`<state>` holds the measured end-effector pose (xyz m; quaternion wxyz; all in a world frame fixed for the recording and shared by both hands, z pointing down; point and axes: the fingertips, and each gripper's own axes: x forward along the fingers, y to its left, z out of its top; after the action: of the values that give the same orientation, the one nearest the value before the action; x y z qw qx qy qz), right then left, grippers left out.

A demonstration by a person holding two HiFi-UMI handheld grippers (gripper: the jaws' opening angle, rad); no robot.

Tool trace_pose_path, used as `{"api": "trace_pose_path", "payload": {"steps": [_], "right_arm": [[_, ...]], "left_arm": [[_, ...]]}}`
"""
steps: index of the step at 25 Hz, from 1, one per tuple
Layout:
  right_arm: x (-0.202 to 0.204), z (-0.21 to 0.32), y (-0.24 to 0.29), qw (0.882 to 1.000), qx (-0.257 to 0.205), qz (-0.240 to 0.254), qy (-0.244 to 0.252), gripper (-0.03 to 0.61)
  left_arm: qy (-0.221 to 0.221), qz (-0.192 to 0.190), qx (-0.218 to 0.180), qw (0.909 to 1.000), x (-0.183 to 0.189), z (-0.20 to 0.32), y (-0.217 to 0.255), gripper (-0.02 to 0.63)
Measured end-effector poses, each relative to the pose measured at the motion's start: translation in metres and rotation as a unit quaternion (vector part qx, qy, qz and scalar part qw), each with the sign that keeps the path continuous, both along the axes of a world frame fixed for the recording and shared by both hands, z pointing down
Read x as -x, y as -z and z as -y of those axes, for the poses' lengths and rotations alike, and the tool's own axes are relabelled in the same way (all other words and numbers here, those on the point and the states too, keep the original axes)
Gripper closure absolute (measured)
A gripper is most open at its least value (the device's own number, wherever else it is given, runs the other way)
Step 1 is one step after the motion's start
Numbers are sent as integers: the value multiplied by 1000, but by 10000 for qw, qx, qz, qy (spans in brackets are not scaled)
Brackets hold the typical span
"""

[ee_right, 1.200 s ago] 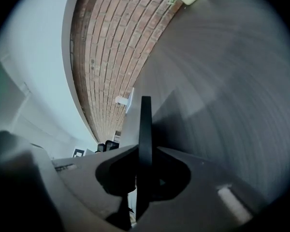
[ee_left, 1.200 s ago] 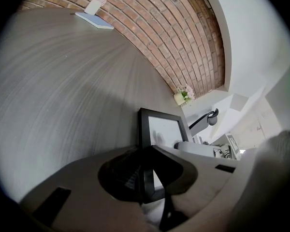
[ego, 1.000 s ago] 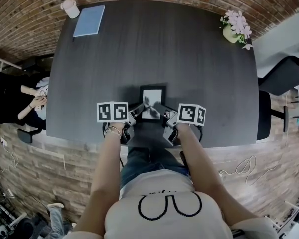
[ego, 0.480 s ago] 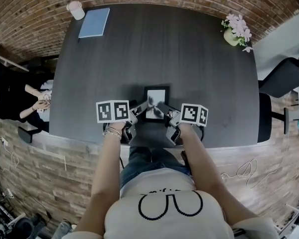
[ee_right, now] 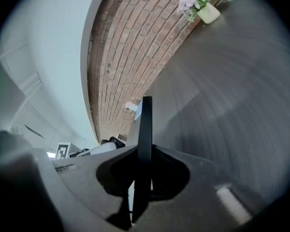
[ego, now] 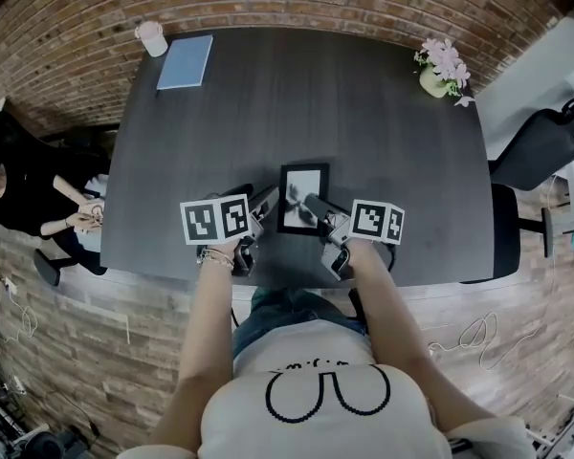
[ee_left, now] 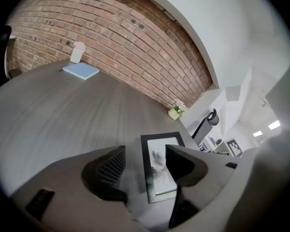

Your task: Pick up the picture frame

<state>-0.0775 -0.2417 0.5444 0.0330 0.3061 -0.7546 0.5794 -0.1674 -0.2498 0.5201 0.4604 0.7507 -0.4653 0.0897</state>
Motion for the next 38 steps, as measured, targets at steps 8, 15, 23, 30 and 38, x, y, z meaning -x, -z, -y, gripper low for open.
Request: {"api": "trace_pose_path", "payload": {"steps": [8, 15, 23, 30, 38], "right_arm": [[2, 12, 57, 9941, -1086, -44, 24, 548], [-8, 29, 114, 9783, -2053, -247, -121, 548], [-18, 37, 195, 9380, -3373, -710, -375, 548], [-27, 27, 253, 8925, -4325, -1085, -679, 548], [-42, 16, 305, 8184, -5388, -1764, -941, 548]], "left_arm": [[100, 601, -1010, 9930, 10, 18, 51, 359], [37, 833, -1813, 9799, 8, 32, 94, 359], [283, 1454, -3041, 9410, 17, 42, 158, 439], [407, 1743, -3897, 9034, 18, 35, 208, 614], [516, 1837, -4672, 8633, 16, 26, 258, 615]]}}
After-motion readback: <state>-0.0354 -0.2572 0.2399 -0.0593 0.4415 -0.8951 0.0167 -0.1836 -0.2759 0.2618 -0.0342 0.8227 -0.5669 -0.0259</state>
